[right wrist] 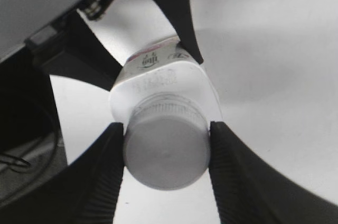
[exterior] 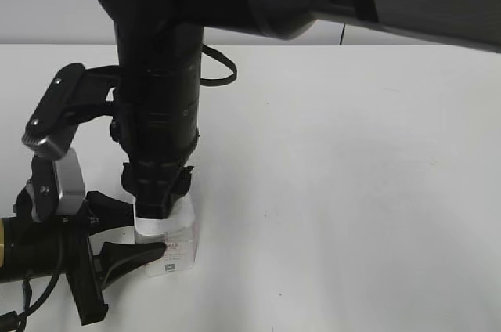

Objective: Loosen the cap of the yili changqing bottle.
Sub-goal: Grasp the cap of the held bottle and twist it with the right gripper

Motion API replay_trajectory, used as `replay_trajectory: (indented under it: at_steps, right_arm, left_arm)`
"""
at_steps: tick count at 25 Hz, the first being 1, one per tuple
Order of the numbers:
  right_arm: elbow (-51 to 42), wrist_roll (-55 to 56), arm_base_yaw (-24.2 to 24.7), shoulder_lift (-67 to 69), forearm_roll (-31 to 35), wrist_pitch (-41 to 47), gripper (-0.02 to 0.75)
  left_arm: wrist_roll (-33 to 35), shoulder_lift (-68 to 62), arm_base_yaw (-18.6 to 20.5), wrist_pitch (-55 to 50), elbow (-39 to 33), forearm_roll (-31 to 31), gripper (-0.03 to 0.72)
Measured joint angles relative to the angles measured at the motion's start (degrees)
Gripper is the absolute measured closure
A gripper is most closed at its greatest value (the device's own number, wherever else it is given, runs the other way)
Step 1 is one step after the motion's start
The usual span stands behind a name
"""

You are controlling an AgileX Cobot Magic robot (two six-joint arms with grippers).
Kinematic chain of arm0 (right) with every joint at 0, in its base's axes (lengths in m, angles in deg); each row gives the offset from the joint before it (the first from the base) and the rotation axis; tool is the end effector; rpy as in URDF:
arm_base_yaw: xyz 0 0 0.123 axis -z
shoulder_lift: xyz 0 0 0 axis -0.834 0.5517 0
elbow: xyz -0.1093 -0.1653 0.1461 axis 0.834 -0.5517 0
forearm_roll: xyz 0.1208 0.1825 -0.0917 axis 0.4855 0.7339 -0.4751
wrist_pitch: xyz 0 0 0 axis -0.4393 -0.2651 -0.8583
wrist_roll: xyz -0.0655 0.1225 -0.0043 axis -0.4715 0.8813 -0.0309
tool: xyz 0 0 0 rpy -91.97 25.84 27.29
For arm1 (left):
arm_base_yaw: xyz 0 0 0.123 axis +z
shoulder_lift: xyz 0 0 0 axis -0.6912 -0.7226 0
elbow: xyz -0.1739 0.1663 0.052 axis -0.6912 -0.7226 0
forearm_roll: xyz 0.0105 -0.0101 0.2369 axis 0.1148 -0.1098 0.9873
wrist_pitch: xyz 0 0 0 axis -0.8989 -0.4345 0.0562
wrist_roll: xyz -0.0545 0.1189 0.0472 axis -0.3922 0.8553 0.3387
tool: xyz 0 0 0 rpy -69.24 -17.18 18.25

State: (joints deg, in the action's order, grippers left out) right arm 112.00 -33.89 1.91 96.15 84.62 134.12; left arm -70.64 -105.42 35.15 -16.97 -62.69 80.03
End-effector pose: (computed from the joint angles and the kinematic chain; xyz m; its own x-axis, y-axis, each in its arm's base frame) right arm 0.2303 0.3528 0.1393 0.0226 -0.9832 -0.1809 -0.9996 -0.0256 0.0144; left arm 0.1961 -0.1361 0.0435 -0.1740 0.4161 -0.8925 0.9191 0.3940 0.0046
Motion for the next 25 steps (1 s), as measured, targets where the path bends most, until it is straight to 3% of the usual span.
replay_trajectory:
  at_steps: [5,16,20,25]
  right_arm:
    - [0.1,-15.9,0.0,0.0,0.0,0.0,0.352]
    - [2.2,-18.1,0.0,-0.2,0.5,0.4,0.352]
    - [2.2,-15.1,0.0,-2.3,0.5,0.4,0.352]
    - [2.2,1.4,0.3,-4.6,-0.4,0.4,0.352]
  left_arm:
    - [0.0,0.0,0.0,0.0,0.0,0.0,0.336]
    - [-0.1,0.0,0.0,0.0,0.0,-0.3,0.337]
    - [-0.1,0.0,0.0,0.0,0.0,-0.2,0.337]
    - [-0.1,0.0,0.0,0.0,0.0,-0.2,0.337]
